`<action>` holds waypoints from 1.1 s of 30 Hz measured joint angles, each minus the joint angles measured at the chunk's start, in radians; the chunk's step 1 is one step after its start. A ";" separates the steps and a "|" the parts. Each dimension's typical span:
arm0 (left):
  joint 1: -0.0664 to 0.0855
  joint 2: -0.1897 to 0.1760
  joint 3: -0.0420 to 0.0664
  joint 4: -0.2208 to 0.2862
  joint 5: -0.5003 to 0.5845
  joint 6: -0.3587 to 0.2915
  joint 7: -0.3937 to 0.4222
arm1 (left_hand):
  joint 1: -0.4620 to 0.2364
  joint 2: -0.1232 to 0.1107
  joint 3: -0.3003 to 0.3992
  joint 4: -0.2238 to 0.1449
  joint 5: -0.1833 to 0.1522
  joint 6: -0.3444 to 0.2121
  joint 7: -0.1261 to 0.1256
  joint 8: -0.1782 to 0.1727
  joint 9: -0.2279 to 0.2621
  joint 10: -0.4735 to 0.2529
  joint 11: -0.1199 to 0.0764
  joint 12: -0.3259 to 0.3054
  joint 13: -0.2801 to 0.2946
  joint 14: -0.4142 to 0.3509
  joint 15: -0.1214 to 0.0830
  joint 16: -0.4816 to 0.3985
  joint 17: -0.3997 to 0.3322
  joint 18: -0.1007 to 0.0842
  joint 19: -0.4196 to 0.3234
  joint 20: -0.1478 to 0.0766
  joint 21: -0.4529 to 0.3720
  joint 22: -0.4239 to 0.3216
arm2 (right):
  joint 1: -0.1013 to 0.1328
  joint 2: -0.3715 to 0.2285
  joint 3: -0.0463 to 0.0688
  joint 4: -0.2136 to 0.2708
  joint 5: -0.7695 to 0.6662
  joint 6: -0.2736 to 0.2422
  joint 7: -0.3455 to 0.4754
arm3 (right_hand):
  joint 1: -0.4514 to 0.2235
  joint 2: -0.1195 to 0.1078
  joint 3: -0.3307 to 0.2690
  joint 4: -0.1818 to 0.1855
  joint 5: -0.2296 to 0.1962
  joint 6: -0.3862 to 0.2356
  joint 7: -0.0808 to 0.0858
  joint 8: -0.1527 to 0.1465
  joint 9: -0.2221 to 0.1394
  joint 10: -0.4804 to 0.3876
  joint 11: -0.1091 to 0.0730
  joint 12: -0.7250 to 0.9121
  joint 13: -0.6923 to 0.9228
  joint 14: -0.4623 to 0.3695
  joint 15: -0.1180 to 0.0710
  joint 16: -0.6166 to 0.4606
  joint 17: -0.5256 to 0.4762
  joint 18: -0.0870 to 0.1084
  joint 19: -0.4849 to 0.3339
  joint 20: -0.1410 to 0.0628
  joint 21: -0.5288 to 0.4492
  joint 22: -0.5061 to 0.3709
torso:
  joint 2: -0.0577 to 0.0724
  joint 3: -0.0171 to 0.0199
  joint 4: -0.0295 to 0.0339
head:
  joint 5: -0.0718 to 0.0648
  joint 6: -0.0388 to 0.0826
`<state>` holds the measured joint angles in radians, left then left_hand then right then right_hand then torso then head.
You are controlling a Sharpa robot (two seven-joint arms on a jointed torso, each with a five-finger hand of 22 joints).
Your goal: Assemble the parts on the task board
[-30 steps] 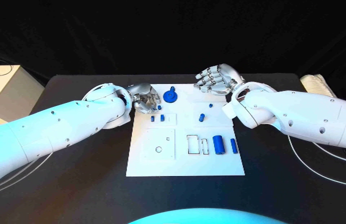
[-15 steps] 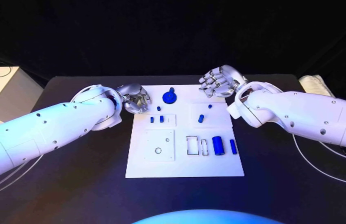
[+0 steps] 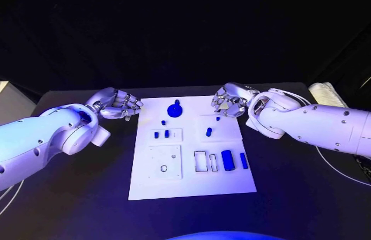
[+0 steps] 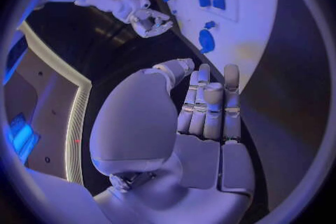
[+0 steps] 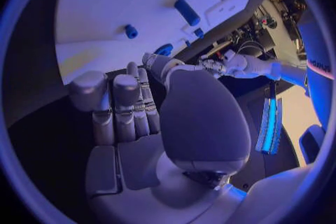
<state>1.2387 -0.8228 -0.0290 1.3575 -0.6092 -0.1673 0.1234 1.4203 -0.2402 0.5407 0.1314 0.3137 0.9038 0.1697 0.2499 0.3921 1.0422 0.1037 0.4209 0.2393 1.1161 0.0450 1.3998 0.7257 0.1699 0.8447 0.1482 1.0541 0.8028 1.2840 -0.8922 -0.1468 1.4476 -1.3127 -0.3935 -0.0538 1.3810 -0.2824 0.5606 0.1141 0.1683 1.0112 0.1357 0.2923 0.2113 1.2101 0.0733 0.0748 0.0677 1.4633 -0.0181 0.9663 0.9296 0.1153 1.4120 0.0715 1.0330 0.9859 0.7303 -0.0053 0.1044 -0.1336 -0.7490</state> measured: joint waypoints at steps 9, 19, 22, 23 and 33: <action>-0.019 -0.082 0.000 0.089 0.300 0.054 0.113 | -0.022 -0.009 -0.029 0.020 0.000 -0.002 -0.002 0.000 0.000 -0.033 0.005 0.000 0.004 -0.060 0.004 -0.024 -0.072 0.000 -0.013 0.005 -0.027 -0.014 | -0.008 -0.015 0.000 0.027 -0.252 0.061 -0.072 | -0.028 -0.004 -0.044 -0.012 -0.020 -0.002 0.002 -0.024 0.010 -0.032 0.007 -0.005 0.000 0.003 0.011 0.163 0.132 -0.016 0.010 0.010 0.145 0.156 | 0.000 -0.0013 0.0012 | -0.006 0.003; -0.023 -0.105 0.000 0.109 0.391 0.073 0.161 | -0.022 -0.009 -0.032 0.018 0.000 -0.007 0.004 0.000 0.000 -0.033 0.005 0.000 0.006 -0.062 0.005 -0.024 -0.077 0.000 -0.012 0.005 -0.032 -0.017 | -0.020 -0.010 0.000 0.049 -0.357 0.095 -0.118 | -0.032 0.000 -0.063 -0.012 -0.023 -0.007 0.000 -0.030 0.014 -0.039 0.007 -0.005 0.001 0.003 0.011 0.219 0.175 -0.031 0.020 0.011 0.211 0.229 | -0.001 -0.0005 0.0006 | -0.007 0.002; -0.024 -0.106 0.000 0.109 0.400 0.075 0.167 | -0.022 -0.009 -0.035 0.021 0.000 -0.009 0.001 0.000 0.000 -0.035 0.008 0.000 0.006 -0.062 0.005 -0.024 -0.077 0.000 -0.012 0.005 -0.032 -0.018 | -0.024 -0.009 0.000 0.054 -0.369 0.105 -0.126 | -0.032 0.000 -0.063 -0.012 -0.023 0.000 -0.007 -0.030 0.017 -0.033 0.001 -0.005 0.002 0.003 0.011 0.237 0.186 -0.031 0.027 0.010 0.232 0.250 | -0.001 -0.0001 0.0000 | -0.006 0.002; -0.024 -0.107 0.000 0.109 0.402 0.075 0.168 | -0.022 -0.009 -0.035 0.020 0.000 -0.010 0.000 0.000 0.000 -0.036 0.009 0.000 0.006 -0.062 0.005 -0.024 -0.077 0.000 -0.012 0.005 -0.032 -0.018 | -0.025 -0.008 0.000 0.055 -0.371 0.108 -0.127 | -0.032 0.000 -0.063 -0.012 -0.023 0.000 -0.008 -0.030 0.018 -0.031 -0.001 -0.005 0.002 0.003 0.011 0.241 0.189 -0.031 0.028 0.009 0.237 0.256 | -0.001 0.0000 -0.0002 | -0.006 0.002; -0.024 -0.107 0.000 0.109 0.408 0.075 0.173 | -0.022 -0.009 -0.037 0.018 0.000 -0.014 0.003 0.000 0.000 -0.036 0.009 0.000 0.008 -0.062 0.005 -0.024 -0.076 0.000 -0.012 0.005 -0.035 -0.020 | -0.030 0.004 0.004 0.052 -0.386 0.120 -0.142 | -0.010 0.022 0.026 -0.018 -0.023 0.033 -0.015 -0.030 0.035 0.003 -0.006 -0.005 0.001 0.003 0.011 0.278 0.210 -0.031 0.037 0.007 0.284 0.308 | 0.000 0.0013 -0.0004 | -0.008 0.002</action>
<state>1.2149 -0.9303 -0.0288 1.4661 -0.2013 -0.0926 0.2964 1.3986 -0.2490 0.5033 0.1490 0.3137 0.8899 0.1731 0.2497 0.3923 1.0060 0.1126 0.4209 0.2475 1.0539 0.0501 1.3761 0.6501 0.1699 0.8322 0.1536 1.0187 0.7830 1.2543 -0.8886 -0.1429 1.4998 -1.6990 -0.2737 -0.1961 1.3715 -0.2602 0.5870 0.0964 0.1451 1.0442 0.1207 0.2626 0.2464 1.2128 0.0674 0.0699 0.0689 1.4663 -0.0073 1.2439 1.1392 0.0843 1.4487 0.0789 1.3167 1.2938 0.7301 -0.0039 0.1040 -0.1412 -0.7472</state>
